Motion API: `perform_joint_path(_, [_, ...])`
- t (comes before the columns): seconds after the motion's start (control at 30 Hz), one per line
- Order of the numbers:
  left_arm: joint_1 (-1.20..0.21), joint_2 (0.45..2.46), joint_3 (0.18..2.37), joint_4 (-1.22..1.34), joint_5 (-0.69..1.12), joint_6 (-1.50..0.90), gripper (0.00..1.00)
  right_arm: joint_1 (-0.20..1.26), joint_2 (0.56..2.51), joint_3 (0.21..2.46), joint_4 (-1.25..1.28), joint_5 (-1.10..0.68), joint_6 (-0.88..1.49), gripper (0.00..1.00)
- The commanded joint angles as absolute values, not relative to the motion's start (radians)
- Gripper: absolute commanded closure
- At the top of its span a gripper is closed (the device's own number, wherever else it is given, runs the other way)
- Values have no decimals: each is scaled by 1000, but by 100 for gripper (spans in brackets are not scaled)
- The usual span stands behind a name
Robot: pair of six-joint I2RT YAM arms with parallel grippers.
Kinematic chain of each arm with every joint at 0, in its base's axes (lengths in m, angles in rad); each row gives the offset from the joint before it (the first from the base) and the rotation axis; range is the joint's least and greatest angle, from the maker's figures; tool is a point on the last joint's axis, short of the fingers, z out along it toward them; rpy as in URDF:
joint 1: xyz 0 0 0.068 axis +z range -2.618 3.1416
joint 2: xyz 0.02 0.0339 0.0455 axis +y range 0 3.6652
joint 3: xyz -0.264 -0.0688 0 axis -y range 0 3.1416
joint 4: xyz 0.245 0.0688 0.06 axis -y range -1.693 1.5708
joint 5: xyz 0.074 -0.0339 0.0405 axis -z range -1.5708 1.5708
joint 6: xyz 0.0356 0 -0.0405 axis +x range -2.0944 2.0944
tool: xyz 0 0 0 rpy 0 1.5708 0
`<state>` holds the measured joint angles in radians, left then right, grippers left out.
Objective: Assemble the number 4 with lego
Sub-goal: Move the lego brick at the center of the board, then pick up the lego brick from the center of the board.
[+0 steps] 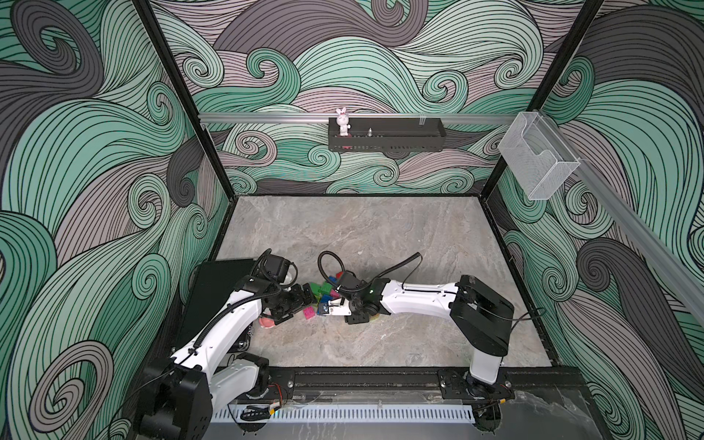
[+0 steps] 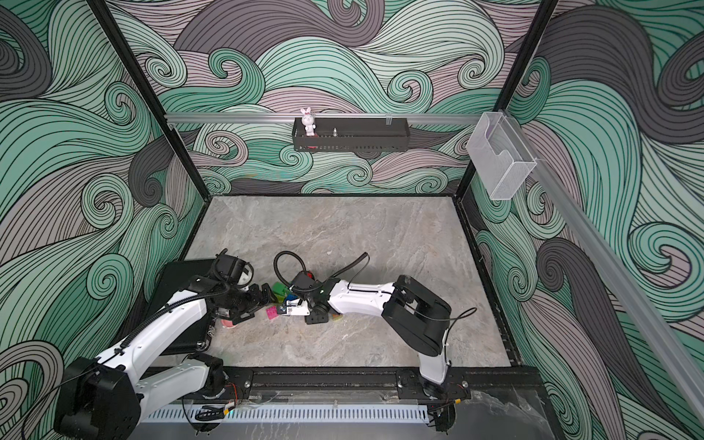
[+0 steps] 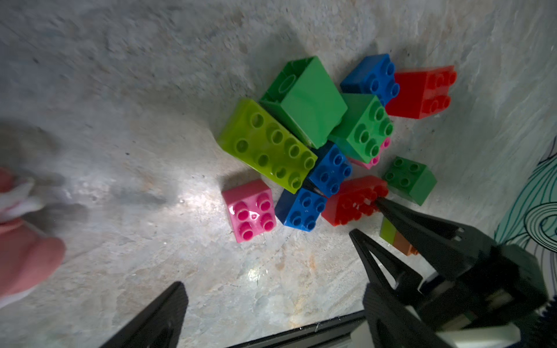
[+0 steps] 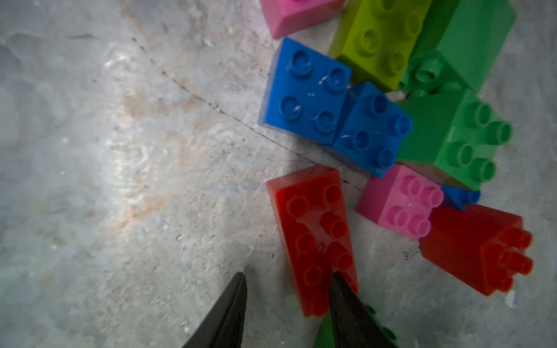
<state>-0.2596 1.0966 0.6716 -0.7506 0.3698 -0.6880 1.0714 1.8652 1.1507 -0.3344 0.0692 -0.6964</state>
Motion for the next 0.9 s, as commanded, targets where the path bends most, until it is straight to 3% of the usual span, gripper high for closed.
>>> perform_joint_path(0.0, [-275,1101,678,-688,467,-689,13,1058,1891,1138,-204,129,-708,56])
perform_joint_path(0.13, [-334,1101,675,-664,461,-670,22,1036,1850,1134,-199,104,-735,55])
perform_joint_path(0.3, [-437,1139,663,-543,453,-655,31,1022,1674,1074,-292,-54,-761,39])
perform_joint_path(0.5, [-528,1271,707,-416,491,-648,38,998,1364,953,-271,-114,-590,24])
perform_joint_path(0.57, [-536,1311,704,-402,505,-653,37,990,1252,907,-250,-86,-524,16])
perform_joint_path(0.63, [-541,1338,700,-410,505,-645,38,981,1162,865,-231,-27,-462,1])
perform_joint_path(0.87, [-546,1415,695,-395,497,-608,38,914,977,784,-258,240,-134,1])
